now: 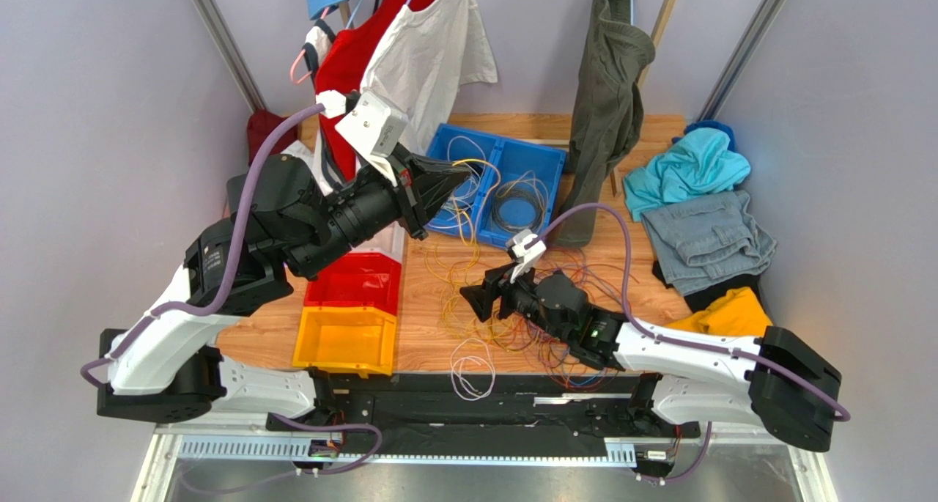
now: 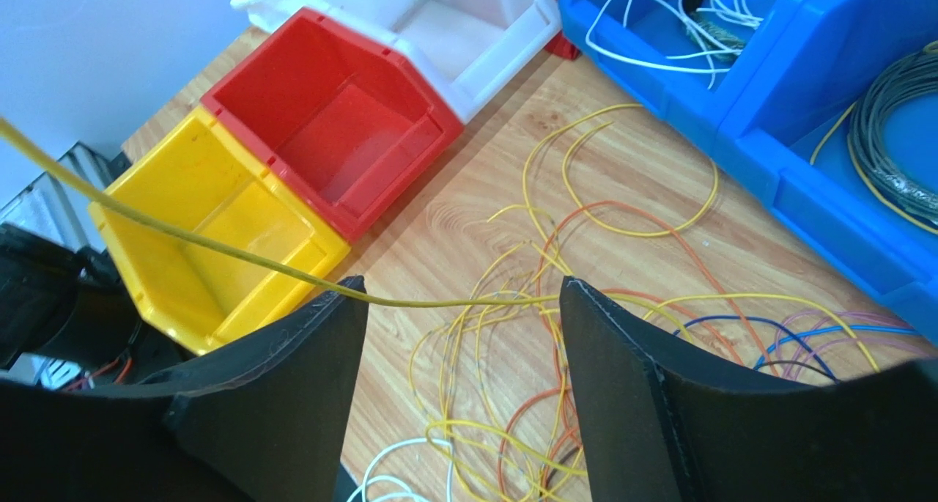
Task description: Untangle the cables
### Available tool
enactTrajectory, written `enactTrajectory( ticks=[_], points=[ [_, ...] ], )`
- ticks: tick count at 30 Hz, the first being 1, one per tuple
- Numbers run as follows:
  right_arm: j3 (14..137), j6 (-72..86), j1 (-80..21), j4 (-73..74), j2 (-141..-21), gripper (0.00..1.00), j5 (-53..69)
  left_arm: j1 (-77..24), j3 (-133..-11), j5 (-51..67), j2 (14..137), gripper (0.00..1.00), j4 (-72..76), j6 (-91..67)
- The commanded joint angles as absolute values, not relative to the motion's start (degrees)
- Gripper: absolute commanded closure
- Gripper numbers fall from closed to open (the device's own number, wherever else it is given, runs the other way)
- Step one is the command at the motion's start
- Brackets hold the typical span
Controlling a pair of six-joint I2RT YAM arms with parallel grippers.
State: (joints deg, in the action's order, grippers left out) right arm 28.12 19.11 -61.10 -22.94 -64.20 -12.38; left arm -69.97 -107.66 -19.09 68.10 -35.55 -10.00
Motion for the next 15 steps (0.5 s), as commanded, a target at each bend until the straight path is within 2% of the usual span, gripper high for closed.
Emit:
enactTrajectory(
  ticks=[1,2,3,5,6,8,9,11,15],
  points=[
    [31.0,17.8,-61.4,-31.5,-66.6,0.35,-16.8,-69.9,-108.7,-17.8,68.2,1.00,-35.5,-10.9],
    [31.3,17.8,-61.4,-32.2,-67.1,0.39,-17.3,-69.9,-108.5,-17.9,67.9,1.00,-35.4,-10.9],
    [31.5,17.7,-61.3,-33.1,-67.4,0.53,-17.7,-69.9,-108.0,-18.4,67.6,1.00,-35.1,-10.9],
    [31.5,17.8,-61.4,-34.5,-68.0,0.65,-18.5,-69.9,-106.3,-18.8,66.7,1.00,-34.5,-11.1],
    [31.5,17.8,-61.4,-35.7,-67.9,0.78,-19.1,-69.9,-105.6,-19.0,66.3,1.00,-33.8,-11.2],
    [31.4,18.0,-61.4,-35.6,-67.1,0.90,-20.3,-69.9,-103.0,-19.5,64.7,1.00,-33.2,-11.7],
    [31.6,18.0,-61.4,-34.6,-66.4,1.00,-20.6,-69.9,-102.1,-20.4,64.0,1.00,-32.9,-11.9],
    [32.4,17.8,-61.5,-31.7,-62.8,1.00,-21.4,-69.9,-98.0,-22.1,61.3,1.00,-32.8,-12.7],
    [41.2,15.0,-61.4,-10.4,-52.9,1.00,-24.0,-69.9,-84.1,-31.9,53.1,1.00,-29.0,-15.8]
  ],
)
